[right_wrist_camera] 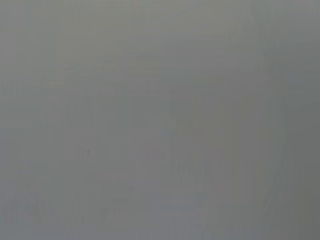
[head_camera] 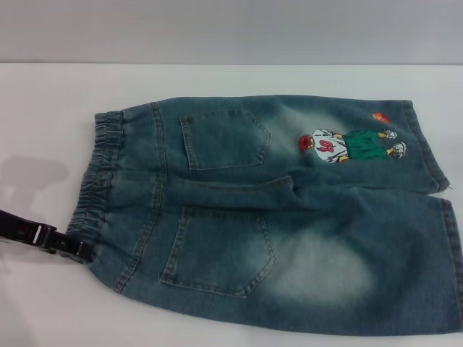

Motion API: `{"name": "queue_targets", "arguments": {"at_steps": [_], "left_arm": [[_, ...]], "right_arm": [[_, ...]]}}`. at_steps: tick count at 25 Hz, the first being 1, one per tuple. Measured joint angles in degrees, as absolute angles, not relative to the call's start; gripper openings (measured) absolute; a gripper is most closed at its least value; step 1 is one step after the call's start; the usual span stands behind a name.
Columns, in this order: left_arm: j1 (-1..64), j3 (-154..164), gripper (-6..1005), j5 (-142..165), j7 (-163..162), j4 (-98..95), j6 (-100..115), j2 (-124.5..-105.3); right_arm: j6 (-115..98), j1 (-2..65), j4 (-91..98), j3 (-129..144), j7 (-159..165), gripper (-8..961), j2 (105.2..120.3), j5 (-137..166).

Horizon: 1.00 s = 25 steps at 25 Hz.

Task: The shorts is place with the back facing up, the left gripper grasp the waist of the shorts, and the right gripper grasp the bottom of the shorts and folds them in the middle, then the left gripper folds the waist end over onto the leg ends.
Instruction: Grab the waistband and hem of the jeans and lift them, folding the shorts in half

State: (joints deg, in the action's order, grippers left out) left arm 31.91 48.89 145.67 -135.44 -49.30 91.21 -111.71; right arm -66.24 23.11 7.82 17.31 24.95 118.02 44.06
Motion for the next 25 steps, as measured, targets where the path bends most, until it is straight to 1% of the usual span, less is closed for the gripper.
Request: {"name": "queue_targets", "arguments": {"at_steps": [19,25], "left_arm": [[32.3,48.5,829,145.5,-134.8,-49.2,93.2,-112.01],[32.4,48.5,826,145.4,-134.8,-49.2,93.3,-112.45]], "right_arm": [[-64.8,22.9,8.1,17.1,25.0,623,117.98,44.0],[-64.8,22.9,8.1,17.1,25.0,622,117.96,44.0]]}}
